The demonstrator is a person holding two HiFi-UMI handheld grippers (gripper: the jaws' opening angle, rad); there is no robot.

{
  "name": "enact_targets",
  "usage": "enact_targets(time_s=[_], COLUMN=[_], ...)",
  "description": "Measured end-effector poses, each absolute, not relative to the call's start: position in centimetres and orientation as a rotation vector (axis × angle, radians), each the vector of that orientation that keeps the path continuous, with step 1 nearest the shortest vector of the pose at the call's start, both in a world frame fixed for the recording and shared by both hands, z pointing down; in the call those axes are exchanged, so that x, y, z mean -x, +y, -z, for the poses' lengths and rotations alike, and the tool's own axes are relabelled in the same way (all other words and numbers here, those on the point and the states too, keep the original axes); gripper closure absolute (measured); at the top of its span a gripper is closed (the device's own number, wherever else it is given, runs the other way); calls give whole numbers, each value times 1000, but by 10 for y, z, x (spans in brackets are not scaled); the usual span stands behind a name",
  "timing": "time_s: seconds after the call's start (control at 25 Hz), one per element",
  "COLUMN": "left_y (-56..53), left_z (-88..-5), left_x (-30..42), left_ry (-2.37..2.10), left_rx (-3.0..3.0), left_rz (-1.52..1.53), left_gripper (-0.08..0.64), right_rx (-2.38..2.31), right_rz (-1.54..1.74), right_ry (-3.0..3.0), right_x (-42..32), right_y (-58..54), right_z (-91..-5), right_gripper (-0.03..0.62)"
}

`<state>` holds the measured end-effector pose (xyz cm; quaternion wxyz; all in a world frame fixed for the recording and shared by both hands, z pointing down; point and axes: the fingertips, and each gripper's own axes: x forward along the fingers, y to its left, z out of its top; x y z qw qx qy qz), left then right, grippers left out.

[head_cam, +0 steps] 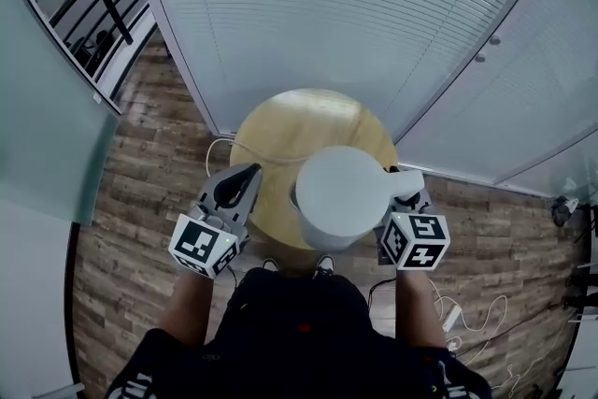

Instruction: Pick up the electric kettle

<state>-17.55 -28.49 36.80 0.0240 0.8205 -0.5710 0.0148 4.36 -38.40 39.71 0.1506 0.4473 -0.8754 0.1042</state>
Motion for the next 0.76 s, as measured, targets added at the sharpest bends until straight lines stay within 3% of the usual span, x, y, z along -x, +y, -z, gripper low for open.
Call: enact_targets(time_s=[0.76], left_y=[-279], left_z=[-365], left_x=[173], left_ry=[-1766], left_rx=[-2532], left_rz=[-45], left_gripper=[537], right_rx=[-1285], right_rz=[-299], right_ry=[-2512], right_x=[-45], right_y=[-377], right_z=[-396], right_gripper=[514])
